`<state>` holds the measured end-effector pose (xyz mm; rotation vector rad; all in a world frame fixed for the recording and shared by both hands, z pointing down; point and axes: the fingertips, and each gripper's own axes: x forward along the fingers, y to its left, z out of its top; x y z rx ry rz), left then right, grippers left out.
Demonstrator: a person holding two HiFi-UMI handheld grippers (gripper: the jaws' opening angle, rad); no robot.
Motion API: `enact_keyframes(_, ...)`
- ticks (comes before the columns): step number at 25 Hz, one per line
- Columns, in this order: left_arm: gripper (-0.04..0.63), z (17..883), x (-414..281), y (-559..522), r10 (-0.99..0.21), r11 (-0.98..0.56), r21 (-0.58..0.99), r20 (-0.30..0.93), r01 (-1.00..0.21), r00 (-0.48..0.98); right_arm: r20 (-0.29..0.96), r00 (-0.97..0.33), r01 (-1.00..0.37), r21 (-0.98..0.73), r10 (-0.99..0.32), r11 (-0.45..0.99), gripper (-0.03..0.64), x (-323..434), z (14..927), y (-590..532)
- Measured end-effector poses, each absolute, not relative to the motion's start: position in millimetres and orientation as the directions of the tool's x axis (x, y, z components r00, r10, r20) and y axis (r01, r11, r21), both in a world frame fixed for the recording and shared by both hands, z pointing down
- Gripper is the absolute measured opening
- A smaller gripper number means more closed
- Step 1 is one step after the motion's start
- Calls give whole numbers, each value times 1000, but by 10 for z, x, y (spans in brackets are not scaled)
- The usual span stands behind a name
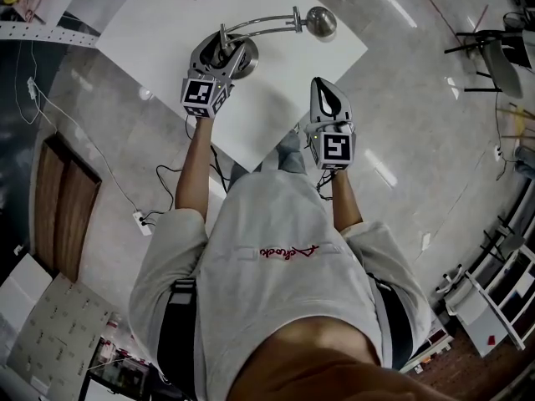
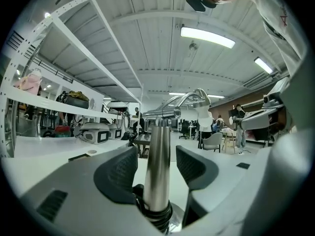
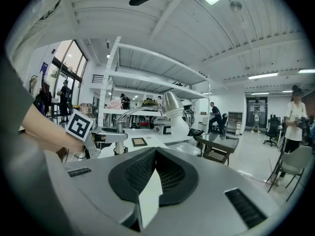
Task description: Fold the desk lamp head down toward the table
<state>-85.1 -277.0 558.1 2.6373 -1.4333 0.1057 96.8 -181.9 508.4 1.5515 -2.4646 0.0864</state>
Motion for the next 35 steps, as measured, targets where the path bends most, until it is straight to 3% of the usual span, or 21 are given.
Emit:
enact_keyframes(16, 162, 5582, -619, -3075, -790, -597, 39, 145, -801, 596, 220, -403, -901, 73, -888, 427, 11, 1007, 5086, -1840)
enact_keyframes(19, 83, 5565, -579, -3082, -784, -607, 17, 150, -795, 602, 220, -402, -902, 73, -889, 426, 11, 1018, 5070, -1848)
enact_keyframes(24, 44, 5579, -538, -3063, -771, -627, -16, 160, -779, 617, 218, -403, -901, 75, -889, 427, 11, 1033, 5075, -1880)
enact_keyframes(35, 44, 5588, -519, -3053, -761, -640, -24, 157, -768, 629, 179, -396, -892, 160, -901, 423, 11, 955, 4811, -2162)
